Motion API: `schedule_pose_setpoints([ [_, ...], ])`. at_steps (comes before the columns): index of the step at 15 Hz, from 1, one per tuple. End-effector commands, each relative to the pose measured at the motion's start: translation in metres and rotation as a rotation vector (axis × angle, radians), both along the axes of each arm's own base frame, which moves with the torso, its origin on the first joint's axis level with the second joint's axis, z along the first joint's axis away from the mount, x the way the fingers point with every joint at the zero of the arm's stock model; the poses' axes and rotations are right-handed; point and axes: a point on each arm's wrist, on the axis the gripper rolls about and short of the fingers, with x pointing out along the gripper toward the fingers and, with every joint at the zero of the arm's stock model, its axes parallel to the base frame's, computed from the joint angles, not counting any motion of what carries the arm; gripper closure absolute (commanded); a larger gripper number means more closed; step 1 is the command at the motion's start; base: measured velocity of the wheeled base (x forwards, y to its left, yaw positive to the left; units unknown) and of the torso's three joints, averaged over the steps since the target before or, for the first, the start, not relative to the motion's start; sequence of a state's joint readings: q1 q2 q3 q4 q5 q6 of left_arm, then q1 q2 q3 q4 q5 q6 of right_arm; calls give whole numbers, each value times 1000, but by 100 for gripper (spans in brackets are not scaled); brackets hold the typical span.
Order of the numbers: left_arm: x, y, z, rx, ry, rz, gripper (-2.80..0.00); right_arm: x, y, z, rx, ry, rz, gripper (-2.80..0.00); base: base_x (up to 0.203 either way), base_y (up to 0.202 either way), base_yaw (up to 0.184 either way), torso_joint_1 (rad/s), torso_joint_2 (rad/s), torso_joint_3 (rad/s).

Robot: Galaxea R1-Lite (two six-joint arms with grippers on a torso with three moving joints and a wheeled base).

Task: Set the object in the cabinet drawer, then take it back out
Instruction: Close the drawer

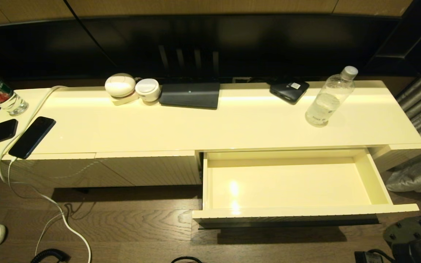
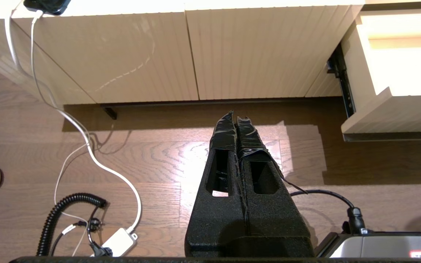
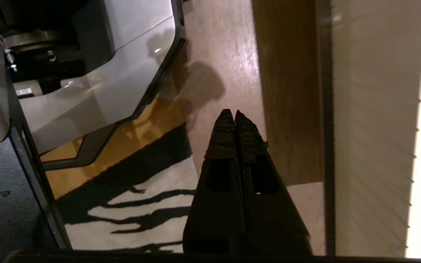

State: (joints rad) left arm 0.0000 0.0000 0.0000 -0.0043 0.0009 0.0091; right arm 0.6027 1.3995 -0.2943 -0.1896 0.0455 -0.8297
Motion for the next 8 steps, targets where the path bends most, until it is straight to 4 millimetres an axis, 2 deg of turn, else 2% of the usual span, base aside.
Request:
schedule_pose_setpoints([
  [1, 0, 0, 0, 0, 1, 1, 0, 10, 2, -11, -40, 49, -17, 0, 0, 0, 0, 0, 0, 0],
  [5, 0, 0, 0, 0, 1, 1, 0, 36, 4, -25, -35, 15, -88, 0, 0, 0, 0, 0, 0, 0],
  [8, 0, 0, 0, 0, 1, 1, 0, 52, 9, -27, -63, -28, -136, 0, 0, 0, 0, 0, 0, 0],
])
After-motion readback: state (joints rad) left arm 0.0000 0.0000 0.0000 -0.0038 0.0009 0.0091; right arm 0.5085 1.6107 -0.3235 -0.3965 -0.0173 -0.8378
